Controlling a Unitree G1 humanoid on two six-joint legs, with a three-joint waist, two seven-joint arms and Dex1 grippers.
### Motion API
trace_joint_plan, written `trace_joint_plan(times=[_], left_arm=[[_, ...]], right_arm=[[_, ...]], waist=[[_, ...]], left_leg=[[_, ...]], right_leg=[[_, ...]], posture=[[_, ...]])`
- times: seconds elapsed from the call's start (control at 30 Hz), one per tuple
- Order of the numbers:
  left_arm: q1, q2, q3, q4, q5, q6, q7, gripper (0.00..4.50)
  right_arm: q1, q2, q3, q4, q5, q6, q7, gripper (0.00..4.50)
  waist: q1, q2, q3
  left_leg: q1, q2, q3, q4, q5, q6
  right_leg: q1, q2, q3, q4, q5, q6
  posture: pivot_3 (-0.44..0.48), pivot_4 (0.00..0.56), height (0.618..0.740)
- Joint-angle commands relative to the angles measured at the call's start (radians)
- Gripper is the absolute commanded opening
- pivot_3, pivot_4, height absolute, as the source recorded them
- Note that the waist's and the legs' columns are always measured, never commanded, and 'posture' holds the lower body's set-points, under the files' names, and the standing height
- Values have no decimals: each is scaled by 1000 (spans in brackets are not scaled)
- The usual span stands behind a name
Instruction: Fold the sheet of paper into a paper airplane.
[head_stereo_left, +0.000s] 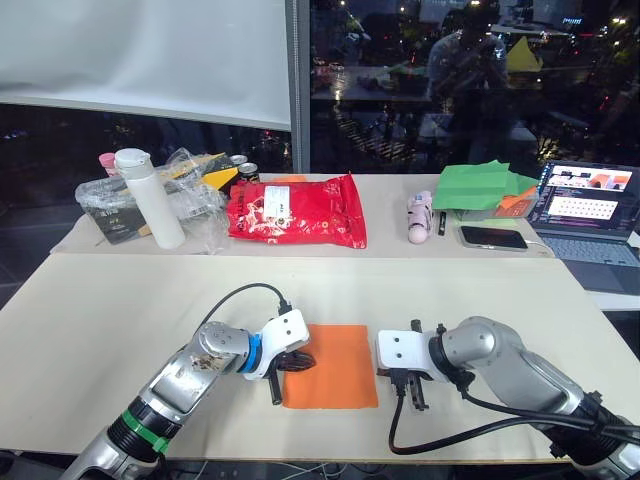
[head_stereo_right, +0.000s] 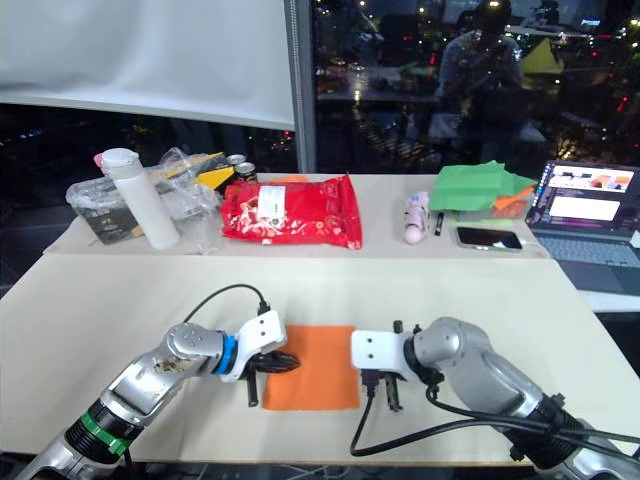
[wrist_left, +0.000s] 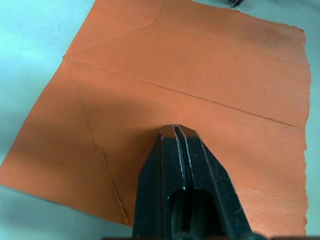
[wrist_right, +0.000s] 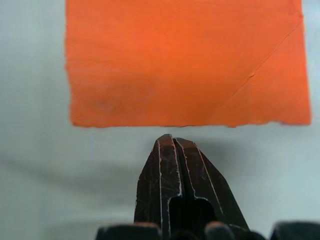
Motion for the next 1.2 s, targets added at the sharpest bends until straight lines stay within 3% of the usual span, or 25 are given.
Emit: trace_joint_plan(times=[0.03, 0.7, 0.97, 1.2], left_arm=[[27, 3, -39, 20, -3, 32, -15, 0], [37, 11, -29, 9, -12, 40, -7, 0], [38, 15, -26, 8, -21, 40, -6, 0], [45, 34, -11, 6, -28, 37, -15, 0]], right_arm=[[-19, 33, 30, 20, -33, -21, 12, 32], [-17, 176, -26, 50, -7, -53, 15, 32], [-60, 168, -92, 32, 33, -40, 22, 32], [-96, 236, -101, 36, 67, -10, 2, 32]], waist=[[0, 0, 0], [-6, -1, -1], [-4, 0, 0], [-6, 0, 0]], left_leg=[[0, 0, 0, 0, 0, 0], [0, 0, 0, 0, 0, 0], [-1, 0, 0, 0, 0, 0], [-1, 0, 0, 0, 0, 0]], right_leg=[[0, 0, 0, 0, 0, 0], [3, 0, 0, 1, 0, 0], [2, 0, 0, 1, 0, 0], [2, 0, 0, 1, 0, 0]], posture=[[0, 150, 719], [0, 150, 719], [0, 150, 719], [0, 150, 719]])
